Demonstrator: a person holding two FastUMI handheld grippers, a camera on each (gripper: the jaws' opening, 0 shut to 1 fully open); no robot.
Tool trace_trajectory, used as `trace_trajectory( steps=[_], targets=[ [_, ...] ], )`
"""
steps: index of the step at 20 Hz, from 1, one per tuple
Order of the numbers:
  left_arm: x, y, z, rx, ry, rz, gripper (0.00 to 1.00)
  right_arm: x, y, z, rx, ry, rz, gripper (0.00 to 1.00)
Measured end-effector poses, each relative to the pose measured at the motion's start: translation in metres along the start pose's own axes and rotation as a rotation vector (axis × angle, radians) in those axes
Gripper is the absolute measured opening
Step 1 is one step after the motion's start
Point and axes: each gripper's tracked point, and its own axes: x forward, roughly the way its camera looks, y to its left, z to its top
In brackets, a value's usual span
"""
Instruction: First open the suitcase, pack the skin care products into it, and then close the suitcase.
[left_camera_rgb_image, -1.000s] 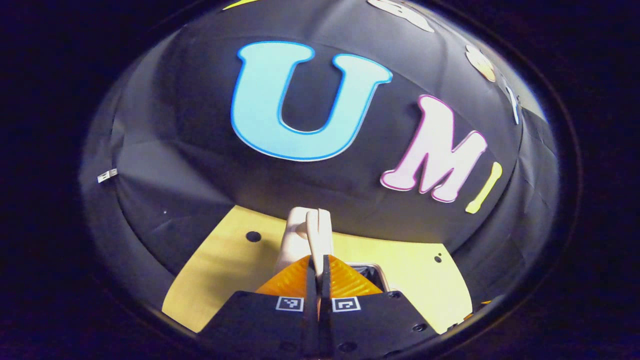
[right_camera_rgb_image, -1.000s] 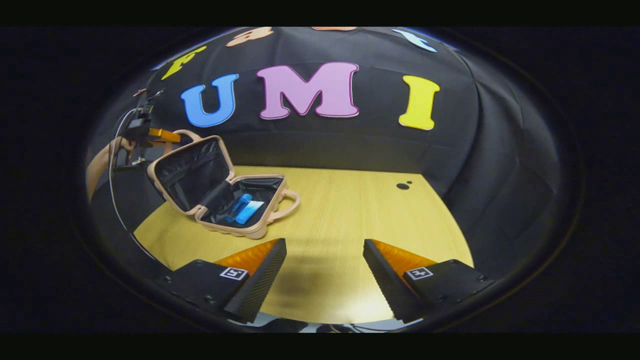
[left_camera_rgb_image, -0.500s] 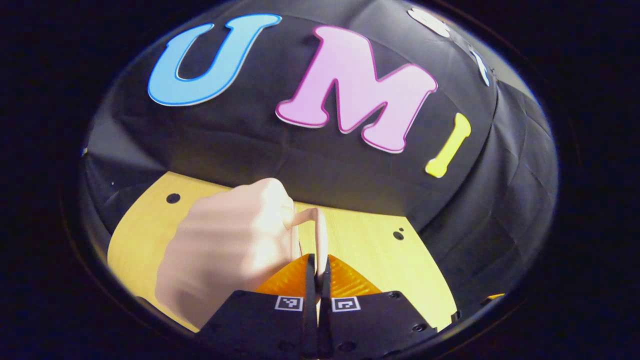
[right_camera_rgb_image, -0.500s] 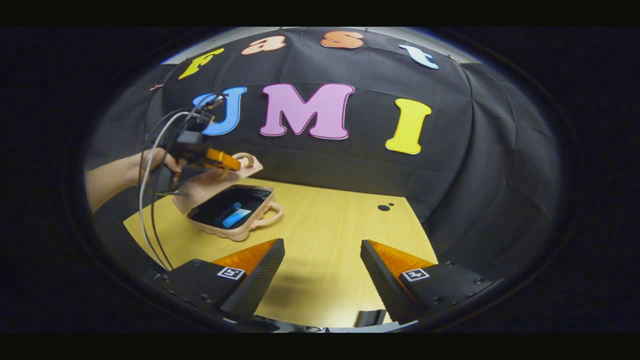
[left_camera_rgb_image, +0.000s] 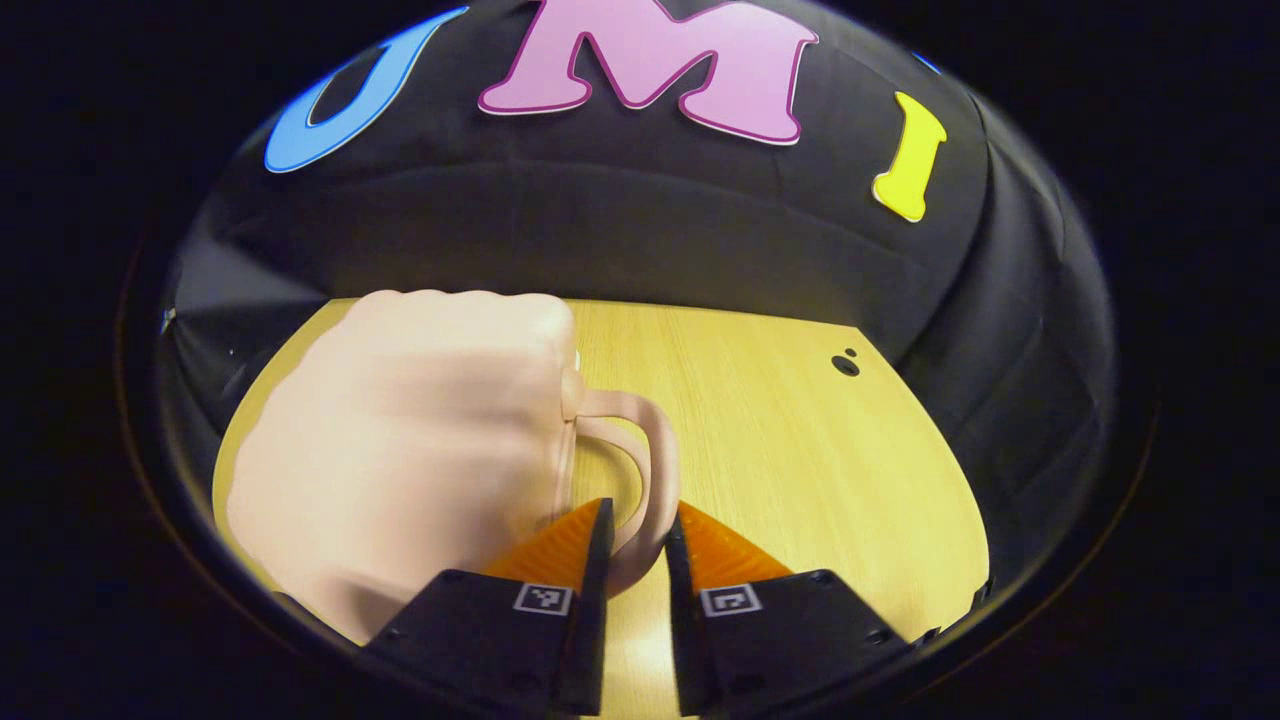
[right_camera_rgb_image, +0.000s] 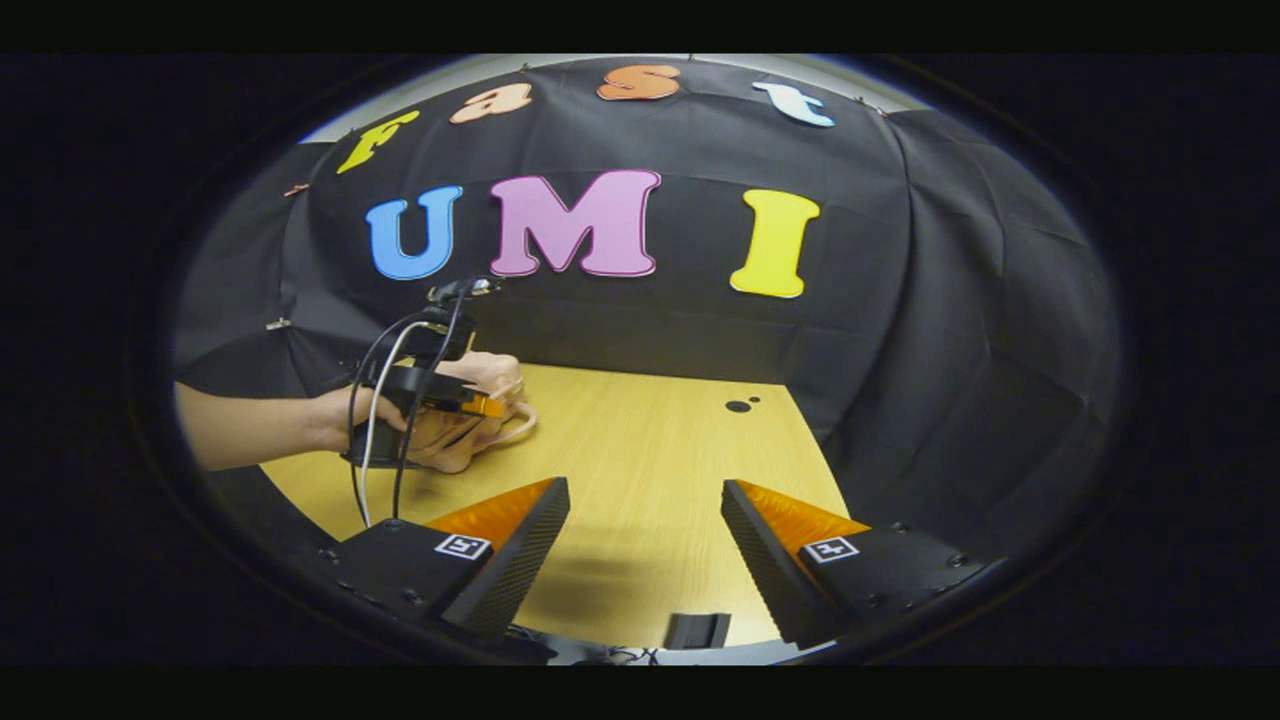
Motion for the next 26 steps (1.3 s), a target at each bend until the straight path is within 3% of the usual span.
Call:
trace_trajectory(
  steps=[1,2,3,4,10,15,16,18,23,24,26],
  targets=[
    [-0.009,-0.008,0.003,-0.017,-0.031,-0.022,0.55,0.003,-0.002,0.002,0.01,0.0,-0.005,0.97],
    [-0.024,-0.011,0.008,-0.021,-0.067,-0.034,0.59,0.006,0.001,0.007,0.028,-0.009,-0.006,0.97],
    [-0.042,-0.011,0.018,-0.014,-0.116,-0.025,0.83,0.009,0.003,0.015,0.042,-0.022,-0.007,0.97],
    [-0.059,-0.013,0.027,-0.003,-0.166,-0.018,0.96,0.011,0.006,0.023,0.048,-0.033,-0.012,0.97],
    [-0.225,-0.012,0.092,0.082,-0.487,-0.003,0.96,0.01,0.033,0.078,0.078,-0.117,-0.001,0.97],
    [-0.31,0.021,0.103,0.153,-0.618,0.08,0.96,0.001,0.076,0.115,0.096,-0.207,0.045,0.96],
    [-0.324,0.036,0.1,0.16,-0.647,0.129,0.96,0.002,0.086,0.119,0.1,-0.224,0.059,0.96],
    [-0.345,0.057,0.099,0.177,-0.712,0.209,0.96,0.005,0.1,0.12,0.063,-0.234,0.075,0.96],
    [-0.347,0.068,0.07,0.132,-0.656,0.176,0.96,0.0,0.121,0.119,0.057,-0.244,0.087,0.97],
    [-0.344,0.072,0.067,0.128,-0.641,0.17,1.0,-0.001,0.122,0.118,0.066,-0.238,0.085,0.97],
    [-0.34,0.076,0.064,0.132,-0.627,0.165,0.96,-0.004,0.127,0.111,0.073,-0.226,0.081,0.96]
  ],
)
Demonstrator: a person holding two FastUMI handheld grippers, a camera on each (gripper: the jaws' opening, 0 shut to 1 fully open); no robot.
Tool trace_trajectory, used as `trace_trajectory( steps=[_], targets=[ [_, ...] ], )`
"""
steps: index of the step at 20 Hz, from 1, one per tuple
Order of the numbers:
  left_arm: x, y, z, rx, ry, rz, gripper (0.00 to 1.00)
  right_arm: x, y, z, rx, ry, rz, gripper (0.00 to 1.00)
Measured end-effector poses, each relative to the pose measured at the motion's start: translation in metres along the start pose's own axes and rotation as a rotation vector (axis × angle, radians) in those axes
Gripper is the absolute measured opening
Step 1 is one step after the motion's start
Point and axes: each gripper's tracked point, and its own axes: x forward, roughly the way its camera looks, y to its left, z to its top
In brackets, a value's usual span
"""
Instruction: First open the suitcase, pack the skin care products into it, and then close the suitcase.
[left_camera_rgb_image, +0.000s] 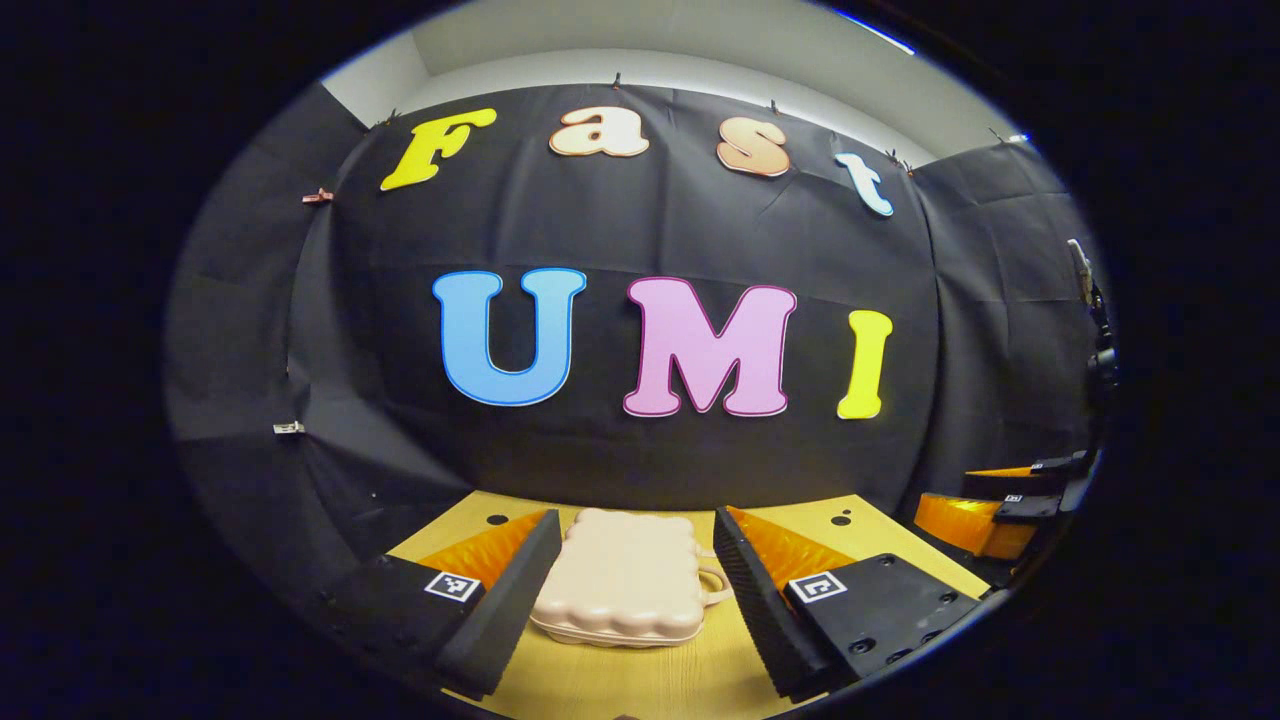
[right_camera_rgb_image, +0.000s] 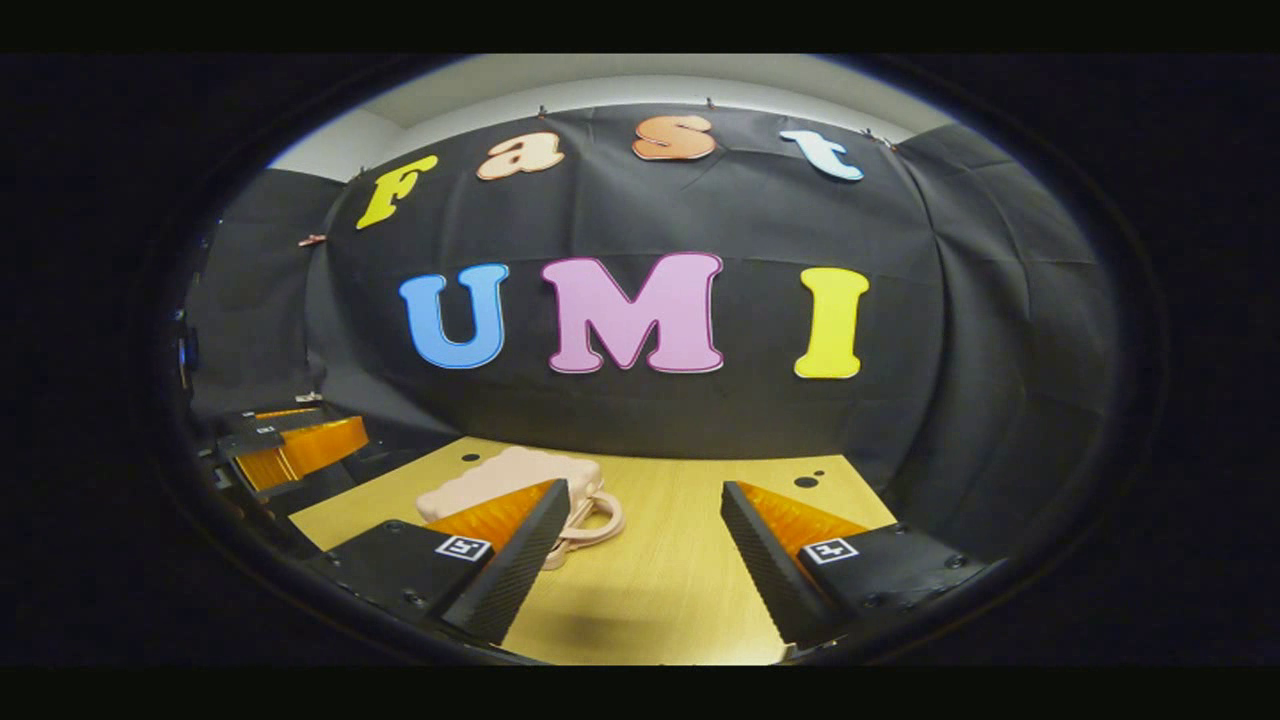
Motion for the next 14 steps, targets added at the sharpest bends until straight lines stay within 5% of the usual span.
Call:
trace_trajectory(
  steps=[14],
  targets=[
    [0.015,-0.011,-0.008,0.062,0.024,-0.072,0.96,-0.011,-0.016,-0.012,0.03,0.012,-0.088,0.96]
  ],
)
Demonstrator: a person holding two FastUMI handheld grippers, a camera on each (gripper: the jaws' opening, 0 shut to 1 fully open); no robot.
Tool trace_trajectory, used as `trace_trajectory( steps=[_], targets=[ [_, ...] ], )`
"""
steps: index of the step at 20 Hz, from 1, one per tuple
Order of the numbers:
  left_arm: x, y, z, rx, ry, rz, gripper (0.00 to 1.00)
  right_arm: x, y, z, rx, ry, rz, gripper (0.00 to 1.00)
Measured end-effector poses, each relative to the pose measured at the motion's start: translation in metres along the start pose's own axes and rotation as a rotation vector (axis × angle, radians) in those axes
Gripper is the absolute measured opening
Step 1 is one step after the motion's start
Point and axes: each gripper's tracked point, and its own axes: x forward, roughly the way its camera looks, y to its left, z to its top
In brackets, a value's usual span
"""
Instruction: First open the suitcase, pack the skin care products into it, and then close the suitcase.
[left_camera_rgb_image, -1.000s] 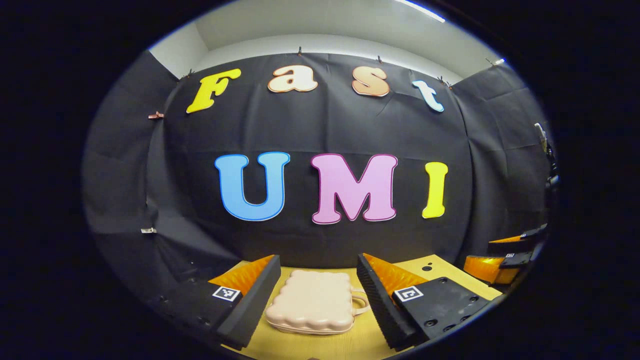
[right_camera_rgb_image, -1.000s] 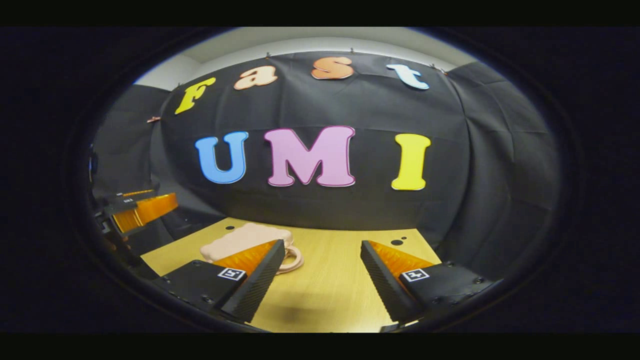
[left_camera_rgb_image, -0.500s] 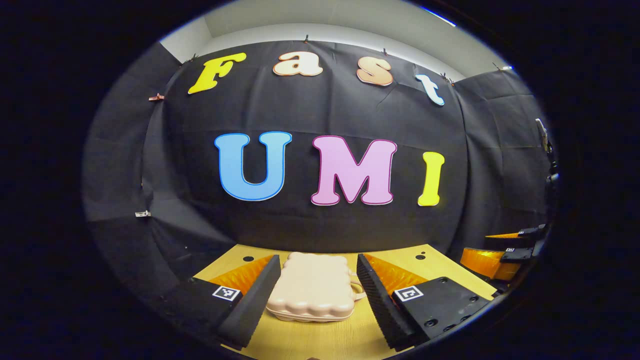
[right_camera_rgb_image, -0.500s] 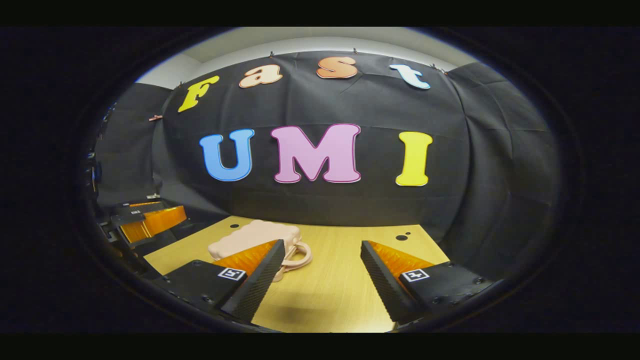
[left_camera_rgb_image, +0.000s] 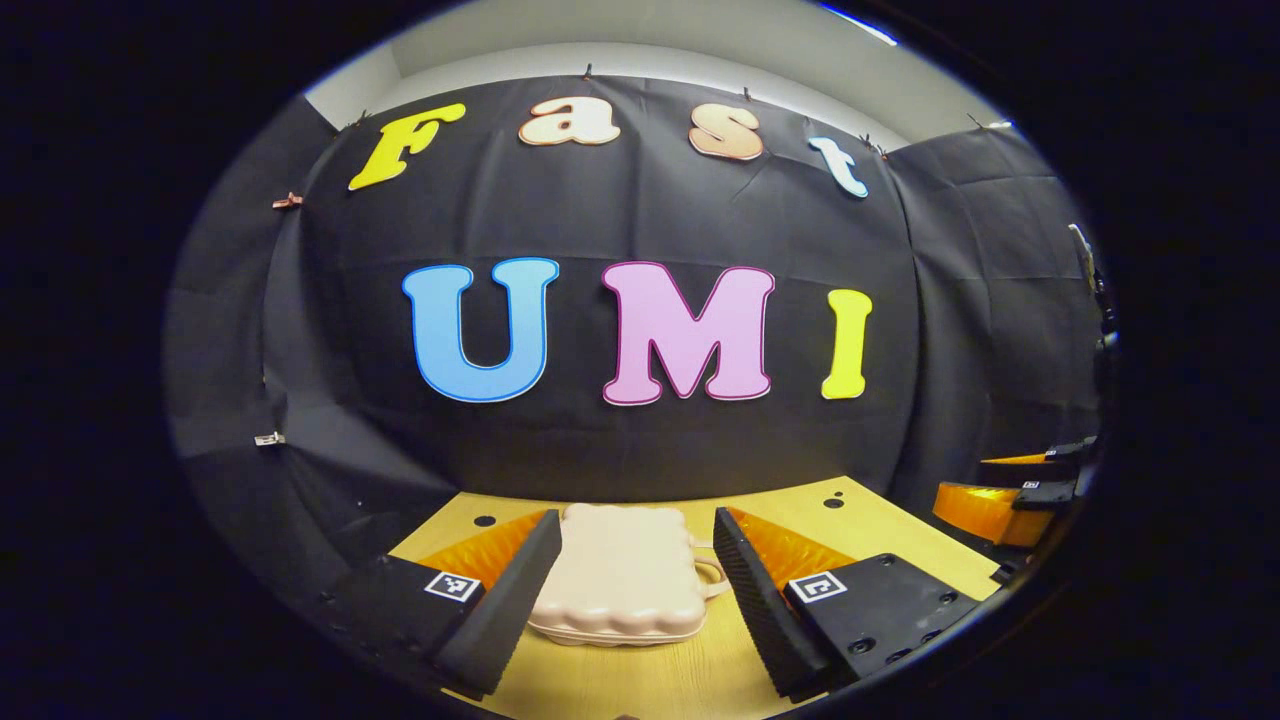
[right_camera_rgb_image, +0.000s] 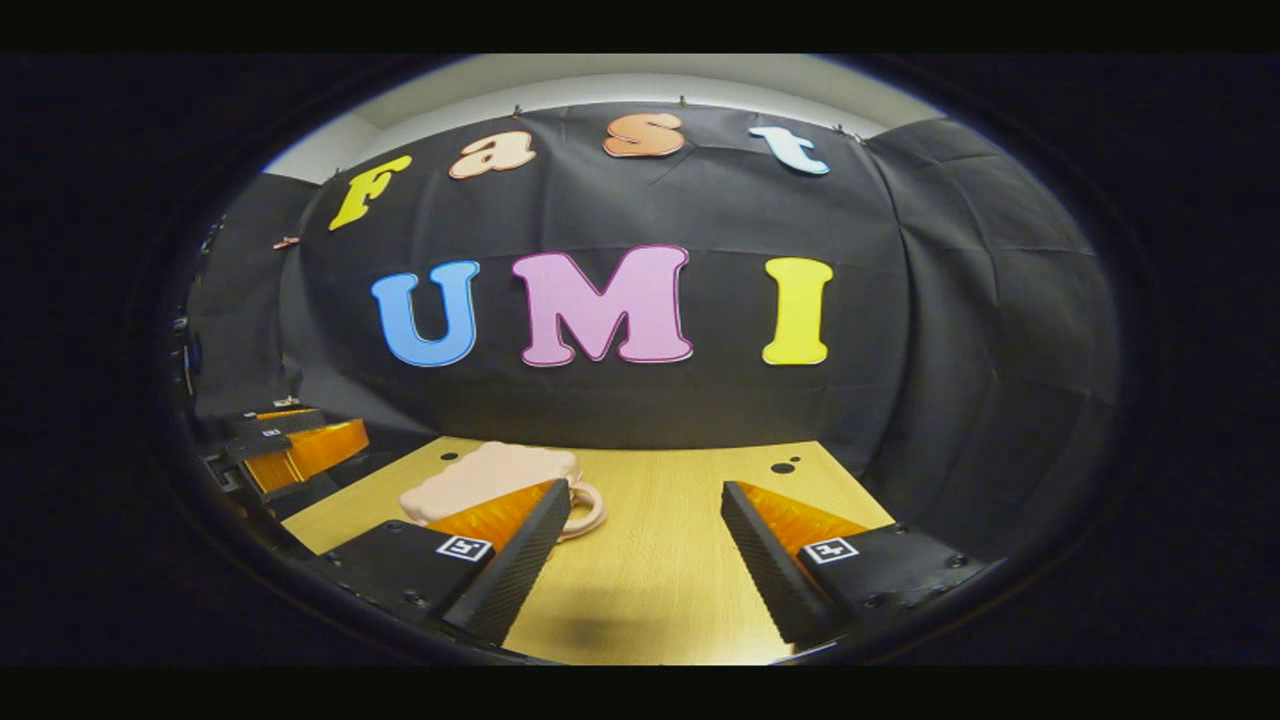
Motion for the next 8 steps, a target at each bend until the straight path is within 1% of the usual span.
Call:
trace_trajectory(
  steps=[6,8],
  targets=[
    [0.0012,0.0003,-0.0044,0.01,0.008,-0.006,0.96,-0.0002,-0.0018,-0.0041,0.012,0.011,-0.012,0.96],
    [0.0023,0.0041,-0.005,0.014,0.006,0.017,0.96,0.0,-0.0034,-0.005,0.017,0.013,-0.015,0.96]
  ],
)
